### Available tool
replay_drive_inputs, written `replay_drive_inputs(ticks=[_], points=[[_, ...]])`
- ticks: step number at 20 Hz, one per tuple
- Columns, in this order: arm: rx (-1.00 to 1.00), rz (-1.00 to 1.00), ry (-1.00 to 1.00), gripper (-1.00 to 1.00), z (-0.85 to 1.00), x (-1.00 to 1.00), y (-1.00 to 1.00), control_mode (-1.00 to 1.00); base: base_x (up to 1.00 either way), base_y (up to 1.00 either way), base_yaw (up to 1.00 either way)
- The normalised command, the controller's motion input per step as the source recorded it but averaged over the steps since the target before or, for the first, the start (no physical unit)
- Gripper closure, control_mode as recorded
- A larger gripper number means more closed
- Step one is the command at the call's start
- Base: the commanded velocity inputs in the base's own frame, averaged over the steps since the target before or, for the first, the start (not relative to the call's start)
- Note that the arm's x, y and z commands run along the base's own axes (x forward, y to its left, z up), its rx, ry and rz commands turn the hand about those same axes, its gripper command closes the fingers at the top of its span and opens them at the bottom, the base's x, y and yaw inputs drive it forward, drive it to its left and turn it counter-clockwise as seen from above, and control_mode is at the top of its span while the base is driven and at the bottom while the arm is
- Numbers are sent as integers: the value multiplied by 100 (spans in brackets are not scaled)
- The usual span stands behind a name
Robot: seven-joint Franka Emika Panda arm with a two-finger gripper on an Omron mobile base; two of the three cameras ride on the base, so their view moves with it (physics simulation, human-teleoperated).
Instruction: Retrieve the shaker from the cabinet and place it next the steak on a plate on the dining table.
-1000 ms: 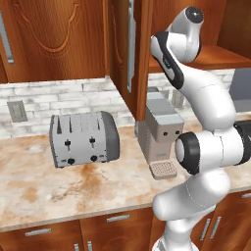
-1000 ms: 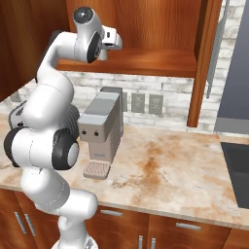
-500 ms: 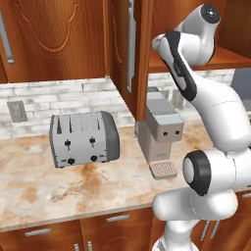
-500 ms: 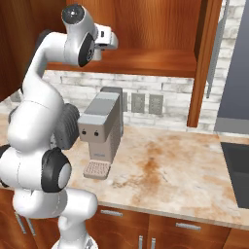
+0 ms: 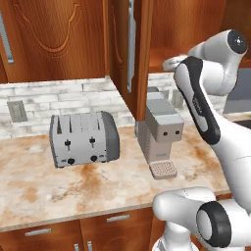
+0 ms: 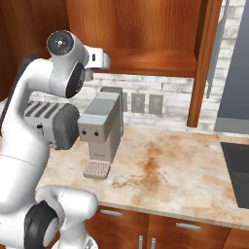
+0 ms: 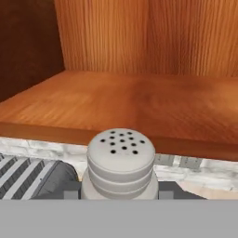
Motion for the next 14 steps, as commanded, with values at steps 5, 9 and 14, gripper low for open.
replay_drive_inputs(ticks=[5,9,14], points=[[0,1,0,100,-20,-100,0,-100,0,0,0],[0,0,0,100,-20,-96,0,-100,0,0,0],[0,0,0,100,-19,-84,0,-100,0,0,0]])
